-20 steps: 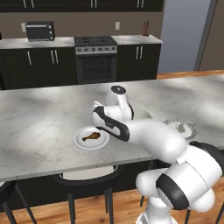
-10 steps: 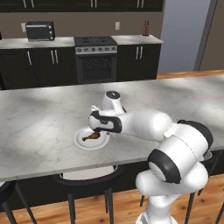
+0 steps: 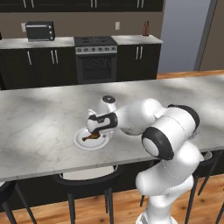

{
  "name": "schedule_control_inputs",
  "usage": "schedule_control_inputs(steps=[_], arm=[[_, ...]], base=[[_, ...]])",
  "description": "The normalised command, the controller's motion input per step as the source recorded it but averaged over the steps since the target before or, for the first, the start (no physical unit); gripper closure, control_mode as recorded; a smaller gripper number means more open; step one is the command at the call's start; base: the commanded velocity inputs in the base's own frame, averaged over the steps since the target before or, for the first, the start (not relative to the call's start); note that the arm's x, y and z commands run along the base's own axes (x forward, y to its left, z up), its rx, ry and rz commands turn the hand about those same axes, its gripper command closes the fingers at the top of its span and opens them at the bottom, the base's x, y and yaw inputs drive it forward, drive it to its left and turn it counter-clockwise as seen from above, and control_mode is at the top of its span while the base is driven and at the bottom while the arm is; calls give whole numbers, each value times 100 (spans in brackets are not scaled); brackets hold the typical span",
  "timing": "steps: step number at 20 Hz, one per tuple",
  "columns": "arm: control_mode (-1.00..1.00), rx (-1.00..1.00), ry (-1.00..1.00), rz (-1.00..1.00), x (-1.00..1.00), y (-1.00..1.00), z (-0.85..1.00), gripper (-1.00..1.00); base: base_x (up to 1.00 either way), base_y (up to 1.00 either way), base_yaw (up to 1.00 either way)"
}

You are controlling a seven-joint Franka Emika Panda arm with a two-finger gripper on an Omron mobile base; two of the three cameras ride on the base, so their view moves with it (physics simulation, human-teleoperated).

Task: Pick the chicken drumstick and garlic from their plates and place them in the bowl. Then put the bowl in the fridge.

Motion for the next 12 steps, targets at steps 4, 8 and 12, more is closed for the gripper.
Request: schedule_control_inputs(steps=[4,8,12], arm=[[-100,0,3,-2,18,14,-34,-100],[-100,0,1,-1,23,12,-32,-100],[-100,0,0,0,31,6,-24,-100]], base=[[0,0,0],[0,0,0],[0,0,0]])
